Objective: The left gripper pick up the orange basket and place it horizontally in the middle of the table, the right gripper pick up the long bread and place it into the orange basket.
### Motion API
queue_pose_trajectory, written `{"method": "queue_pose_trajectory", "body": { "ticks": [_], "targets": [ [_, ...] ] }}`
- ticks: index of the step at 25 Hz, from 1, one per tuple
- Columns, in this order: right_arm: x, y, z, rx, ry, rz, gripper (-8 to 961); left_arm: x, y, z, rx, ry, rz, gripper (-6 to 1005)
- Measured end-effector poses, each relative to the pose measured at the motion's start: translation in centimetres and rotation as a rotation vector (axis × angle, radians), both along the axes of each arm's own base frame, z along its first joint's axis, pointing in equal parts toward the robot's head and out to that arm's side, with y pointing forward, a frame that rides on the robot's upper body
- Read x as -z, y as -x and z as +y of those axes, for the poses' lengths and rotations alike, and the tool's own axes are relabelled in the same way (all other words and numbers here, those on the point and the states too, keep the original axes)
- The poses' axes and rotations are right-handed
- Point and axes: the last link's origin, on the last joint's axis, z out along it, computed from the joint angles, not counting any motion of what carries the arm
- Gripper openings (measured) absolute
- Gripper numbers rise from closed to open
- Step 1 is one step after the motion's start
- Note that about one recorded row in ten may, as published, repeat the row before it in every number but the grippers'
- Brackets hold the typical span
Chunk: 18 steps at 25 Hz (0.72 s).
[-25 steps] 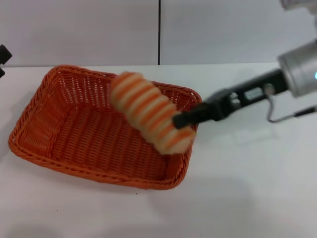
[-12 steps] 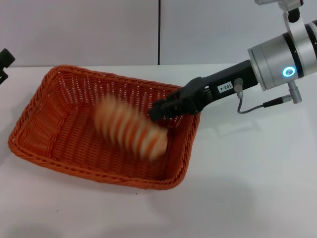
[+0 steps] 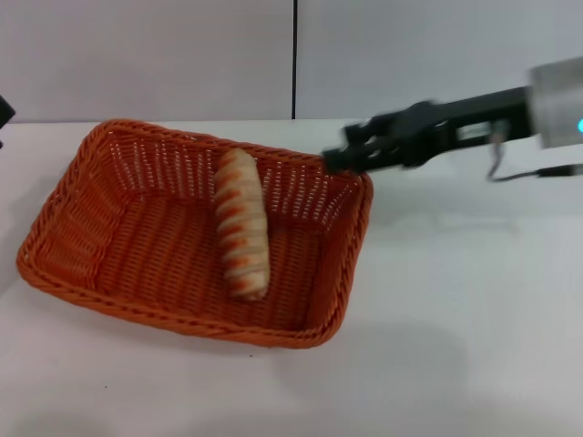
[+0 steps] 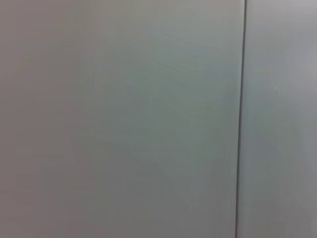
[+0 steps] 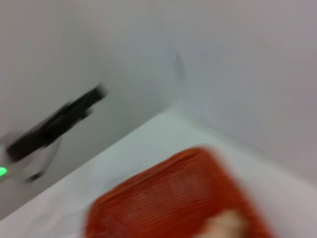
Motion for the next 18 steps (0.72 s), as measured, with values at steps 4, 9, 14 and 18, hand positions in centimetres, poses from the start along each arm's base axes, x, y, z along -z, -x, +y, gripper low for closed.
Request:
{"method": "queue_pose_trajectory", "body": {
  "ticks": [4, 9, 14, 18],
  "targets": [
    [-3.5, -4.6, -1.8, 0.047, -0.263, 0.065, 694, -0.5, 0.7, -1.0, -0.019, -0.035, -0.01, 680],
    [-6.1, -10.9, -5.6, 0.063, -0.635, 0.203, 745, -0.4, 2.0, -2.8, -0.064, -0.131, -0.016, 680],
    [-6.1, -15.1, -8.8, 0.061, -0.931, 0.283, 745, -0.7, 3.0, -4.2, -0.117, -0.183, -0.034, 680],
    [-5.0, -16.7, -10.4, 0.057, -1.107, 0.292, 745, -0.2, 3.4, -5.2, -0.133, -0.253, -0.038, 680]
  ]
}}
